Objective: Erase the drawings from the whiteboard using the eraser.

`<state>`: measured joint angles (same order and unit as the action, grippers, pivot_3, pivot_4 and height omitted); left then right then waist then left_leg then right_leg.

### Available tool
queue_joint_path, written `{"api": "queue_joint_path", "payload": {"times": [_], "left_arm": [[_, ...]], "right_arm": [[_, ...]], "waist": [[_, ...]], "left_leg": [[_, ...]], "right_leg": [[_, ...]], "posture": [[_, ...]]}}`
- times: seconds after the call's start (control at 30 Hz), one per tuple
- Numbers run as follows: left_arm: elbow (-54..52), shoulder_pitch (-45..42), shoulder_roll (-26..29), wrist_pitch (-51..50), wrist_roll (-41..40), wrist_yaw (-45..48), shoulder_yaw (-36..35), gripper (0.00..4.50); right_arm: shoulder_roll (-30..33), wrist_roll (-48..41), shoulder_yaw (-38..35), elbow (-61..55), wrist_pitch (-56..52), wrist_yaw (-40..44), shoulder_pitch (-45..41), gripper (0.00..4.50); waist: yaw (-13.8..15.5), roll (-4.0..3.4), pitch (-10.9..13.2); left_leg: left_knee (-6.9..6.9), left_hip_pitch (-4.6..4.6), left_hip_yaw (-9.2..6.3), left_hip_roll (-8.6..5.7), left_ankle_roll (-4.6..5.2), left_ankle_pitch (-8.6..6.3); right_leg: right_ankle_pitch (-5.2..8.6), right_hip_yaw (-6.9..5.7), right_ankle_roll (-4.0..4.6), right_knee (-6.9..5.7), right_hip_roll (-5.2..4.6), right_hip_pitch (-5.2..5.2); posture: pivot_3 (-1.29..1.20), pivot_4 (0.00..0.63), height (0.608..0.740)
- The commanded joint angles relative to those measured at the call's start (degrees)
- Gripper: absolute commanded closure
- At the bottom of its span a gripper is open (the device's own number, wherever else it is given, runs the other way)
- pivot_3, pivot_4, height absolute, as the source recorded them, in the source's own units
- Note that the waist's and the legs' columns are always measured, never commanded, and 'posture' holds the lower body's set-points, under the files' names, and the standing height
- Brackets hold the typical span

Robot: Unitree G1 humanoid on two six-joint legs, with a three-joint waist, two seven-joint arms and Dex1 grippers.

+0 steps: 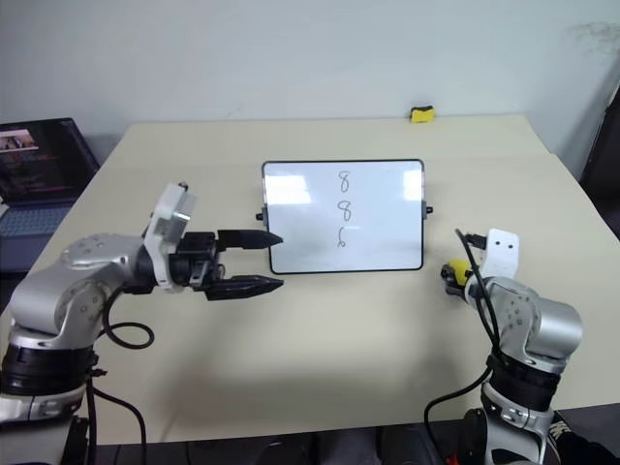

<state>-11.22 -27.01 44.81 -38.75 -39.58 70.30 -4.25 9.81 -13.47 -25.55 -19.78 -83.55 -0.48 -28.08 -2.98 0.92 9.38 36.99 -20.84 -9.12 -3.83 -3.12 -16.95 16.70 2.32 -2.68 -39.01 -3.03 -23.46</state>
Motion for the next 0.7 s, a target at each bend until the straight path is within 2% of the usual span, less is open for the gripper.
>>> {"api": "queue_joint_path", "payload": {"times": [0.03,0.37,0.4,0.43,0.67,0.7], "left_arm": [[-2.12,0.68,0.38,0.4,-0.52,-0.81,-0.88,0.0],[-3.13,1.69,0.82,0.21,-0.96,-1.96,-1.53,0.0],[-3.16,1.73,0.86,0.19,-0.98,-2.06,-1.58,0.0],[-3.22,1.8,0.92,0.19,-0.99,-2.13,-1.61,0.0],[-3.04,1.69,0.99,0.28,-0.94,-2.26,-1.53,0.0],[-2.97,1.61,0.96,0.31,-0.9,-2.28,-1.49,0.0]], "right_arm": [[-0.19,0.65,0.41,-0.16,2.6,-0.41,-0.69,0.04],[0.21,0.97,1.25,1.07,3.95,0.01,-1.38,0.04],[0.2,0.94,1.26,1.08,3.95,0.03,-1.38,0.41],[0.2,0.92,1.25,1.05,3.9,0.05,-1.37,0.58],[0.1,0.91,1.18,1.03,3.87,0.0,-1.52,3.12],[0.14,0.92,1.17,1.05,3.86,0.0,-1.57,3.32]], "waist": [[-0.05,0.0,0.0],[-0.12,0.0,0.0],[-0.12,0.0,0.0],[-0.13,0.0,0.0],[-0.12,0.0,0.0],[-0.13,0.0,0.0]], "left_leg": [[0.0,0.0,0.0,0.0,0.0,0.0],[0.0,0.0,0.0,0.0,0.0,0.0],[0.0,0.0,0.0,0.0,0.0,0.0],[0.0,0.0,0.0,0.0,0.0,0.0],[0.0,0.0,0.0,0.0,0.0,0.0],[0.0,0.0,0.0,0.0,0.0,0.0]], "right_leg": [[0.0,0.0,0.0,0.0,0.0,0.0],[0.0,0.0,0.0,0.0,0.0,0.0],[0.0,0.0,0.0,0.0,0.0,0.0],[0.0,0.0,0.0,0.0,0.0,0.0],[0.0,0.0,0.0,0.0,0.0,0.0],[0.0,0.0,0.0,0.0,0.0,0.0]], "posture": [[0.0,0.15,0.74],[0.0,0.15,0.74],[0.0,0.15,0.74],[0.0,0.15,0.74],[0.0,0.15,0.74],[0.0,0.15,0.74]]}}
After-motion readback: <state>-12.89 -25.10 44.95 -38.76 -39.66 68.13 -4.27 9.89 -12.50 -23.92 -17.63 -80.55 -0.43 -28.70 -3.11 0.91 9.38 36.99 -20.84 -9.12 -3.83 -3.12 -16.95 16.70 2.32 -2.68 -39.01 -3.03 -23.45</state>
